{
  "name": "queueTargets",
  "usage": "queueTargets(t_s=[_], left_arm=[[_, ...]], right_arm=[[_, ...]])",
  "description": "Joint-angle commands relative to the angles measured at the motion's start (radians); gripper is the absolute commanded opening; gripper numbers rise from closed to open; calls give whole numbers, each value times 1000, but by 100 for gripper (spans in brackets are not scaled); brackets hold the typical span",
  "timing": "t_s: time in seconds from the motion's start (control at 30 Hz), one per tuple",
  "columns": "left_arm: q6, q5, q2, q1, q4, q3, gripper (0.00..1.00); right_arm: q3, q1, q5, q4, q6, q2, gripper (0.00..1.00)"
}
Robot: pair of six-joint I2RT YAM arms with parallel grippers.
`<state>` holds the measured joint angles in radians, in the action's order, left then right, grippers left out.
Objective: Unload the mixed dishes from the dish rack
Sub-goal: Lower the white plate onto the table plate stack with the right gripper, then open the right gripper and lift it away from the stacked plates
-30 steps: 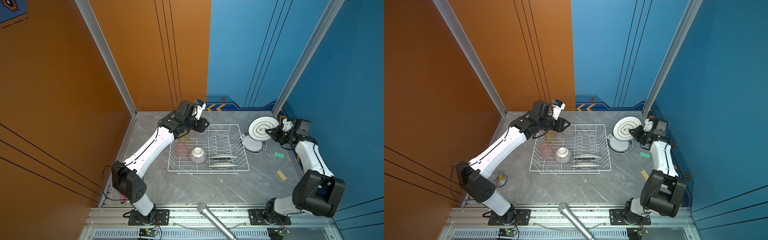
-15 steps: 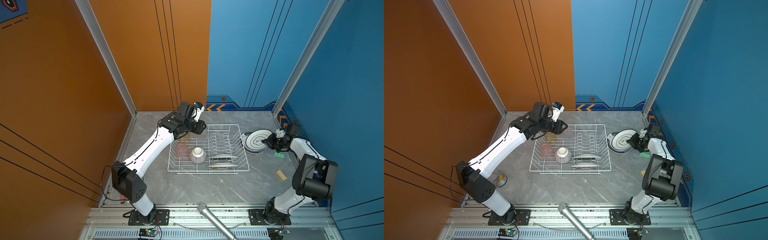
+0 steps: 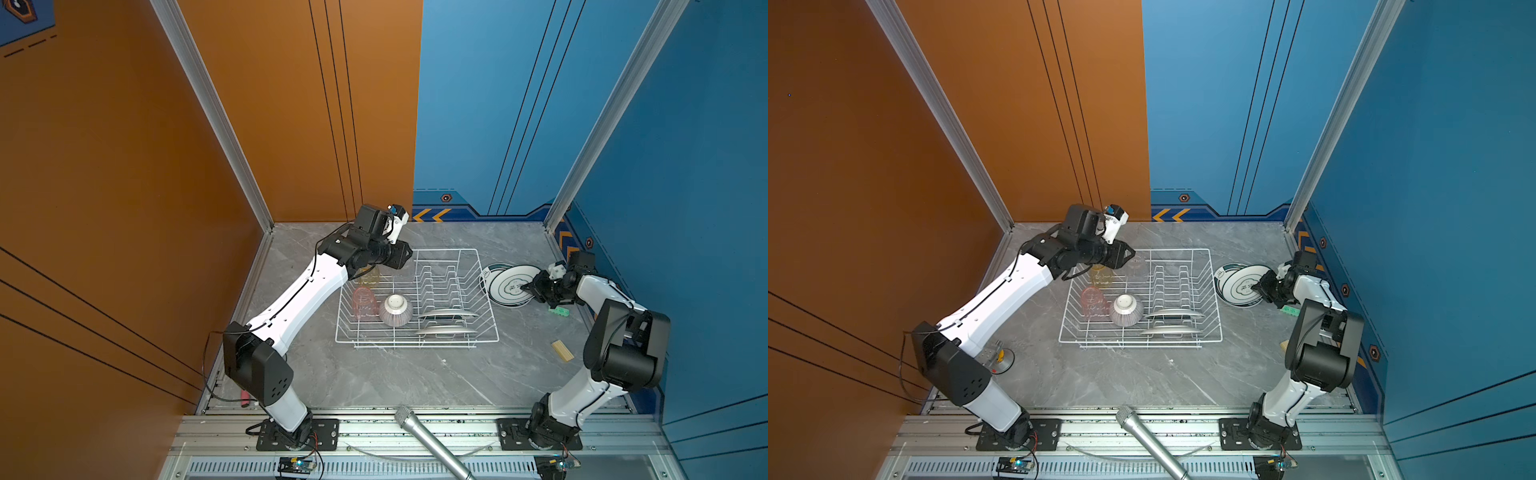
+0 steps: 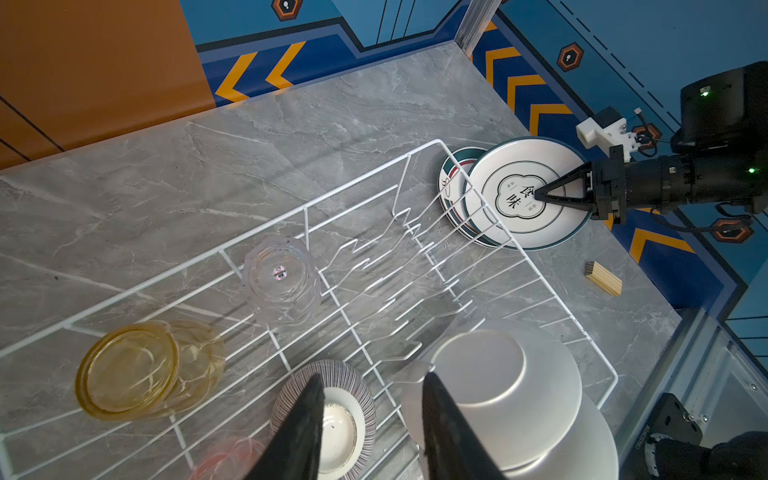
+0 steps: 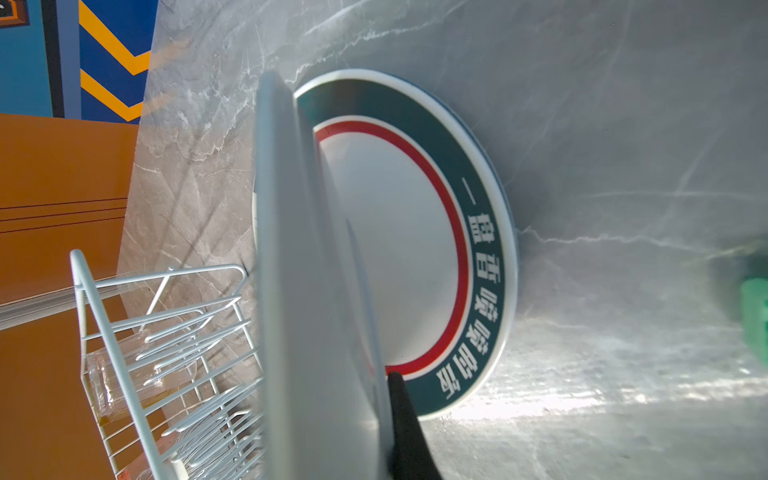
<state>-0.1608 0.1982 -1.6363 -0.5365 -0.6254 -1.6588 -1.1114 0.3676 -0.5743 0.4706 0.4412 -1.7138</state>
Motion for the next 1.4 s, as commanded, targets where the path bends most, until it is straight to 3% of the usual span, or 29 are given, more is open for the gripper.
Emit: queueTargets(t_s=[0.0,0.3,0.5,1.37], left_arm=[[17,0,15,10,-23,5,40],[17,3,15,11,-24,8,40],[20,3,17,14,-31,11,40],[27,-1,34,17,-37,34,40]], right_arm=[[8,-2,-15,-23,-13,-7,0],[7,5,-9,-14,-16,-18,17],[8,15,5,14,-37,-15,33],[-14,16,71,88,-103,-101,41]])
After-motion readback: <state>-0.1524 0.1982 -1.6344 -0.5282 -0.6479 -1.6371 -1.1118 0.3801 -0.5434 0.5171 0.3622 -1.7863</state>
